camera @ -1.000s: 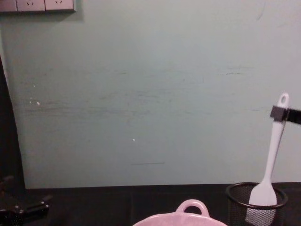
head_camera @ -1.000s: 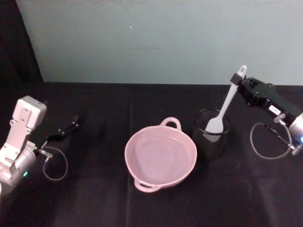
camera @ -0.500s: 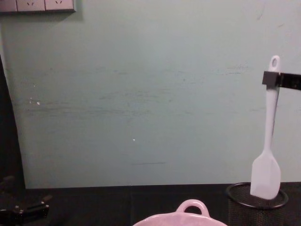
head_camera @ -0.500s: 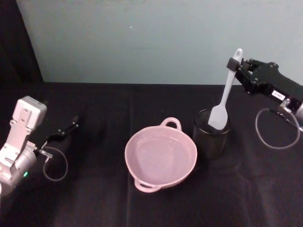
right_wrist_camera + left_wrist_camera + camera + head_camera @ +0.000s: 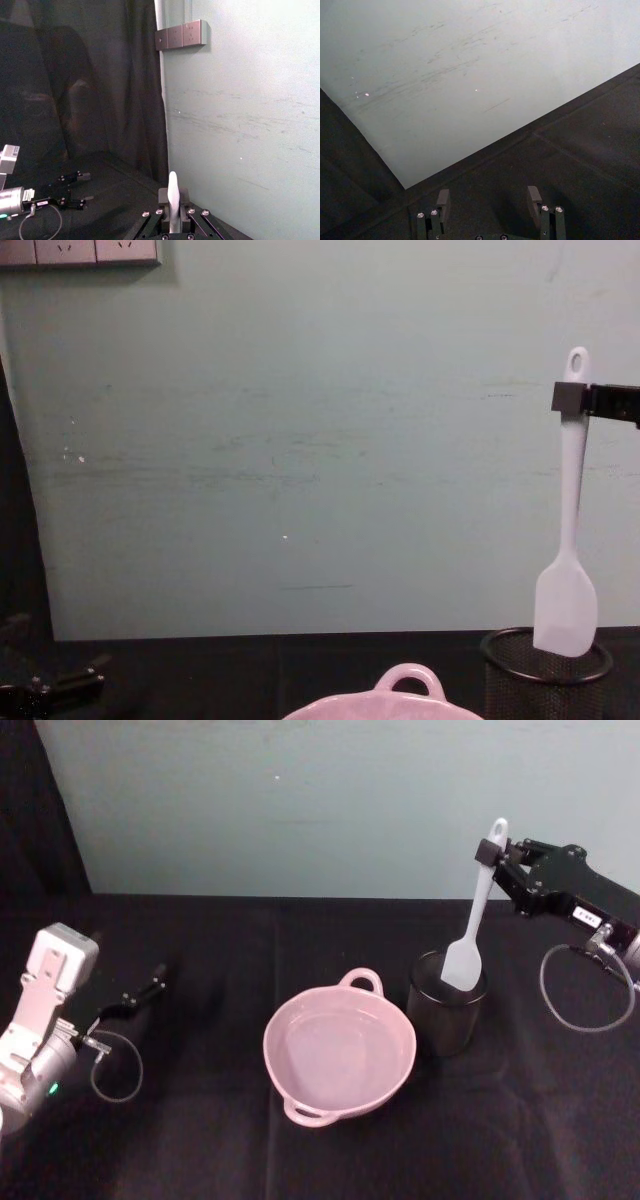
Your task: Use the one hand to pick up the spoon and stir the clear water in the bowl.
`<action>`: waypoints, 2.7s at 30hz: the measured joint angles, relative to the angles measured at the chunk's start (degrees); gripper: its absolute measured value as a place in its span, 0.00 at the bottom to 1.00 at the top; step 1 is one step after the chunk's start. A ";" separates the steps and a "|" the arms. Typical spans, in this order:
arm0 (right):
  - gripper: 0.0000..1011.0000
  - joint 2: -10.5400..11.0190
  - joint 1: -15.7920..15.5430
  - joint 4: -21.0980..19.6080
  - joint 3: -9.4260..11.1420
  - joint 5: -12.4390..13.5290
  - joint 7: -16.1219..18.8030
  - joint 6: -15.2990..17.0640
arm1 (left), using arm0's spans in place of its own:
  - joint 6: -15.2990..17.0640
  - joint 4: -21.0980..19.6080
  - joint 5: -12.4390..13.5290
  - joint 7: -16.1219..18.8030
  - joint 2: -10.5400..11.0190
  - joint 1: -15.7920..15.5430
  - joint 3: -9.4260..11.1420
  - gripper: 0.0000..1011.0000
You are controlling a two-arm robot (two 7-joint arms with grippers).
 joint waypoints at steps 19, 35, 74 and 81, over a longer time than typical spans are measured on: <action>0.11 -0.13 -0.13 0.27 0.00 0.21 -0.02 -0.20 | 0.00 0.00 0.00 0.00 0.00 0.00 0.00 0.99; 0.11 -0.99 0.03 -0.94 -0.91 0.03 0.40 -0.03 | 0.00 0.00 0.00 0.00 0.00 0.00 0.00 0.99; 0.11 -11.50 0.41 6.81 -11.87 -10.20 6.57 -8.63 | 0.00 0.00 0.00 0.00 0.00 0.00 0.00 0.99; 0.11 -12.68 0.57 8.01 -12.18 -10.44 7.09 -8.63 | 0.00 0.00 0.00 0.00 0.00 0.00 0.00 0.99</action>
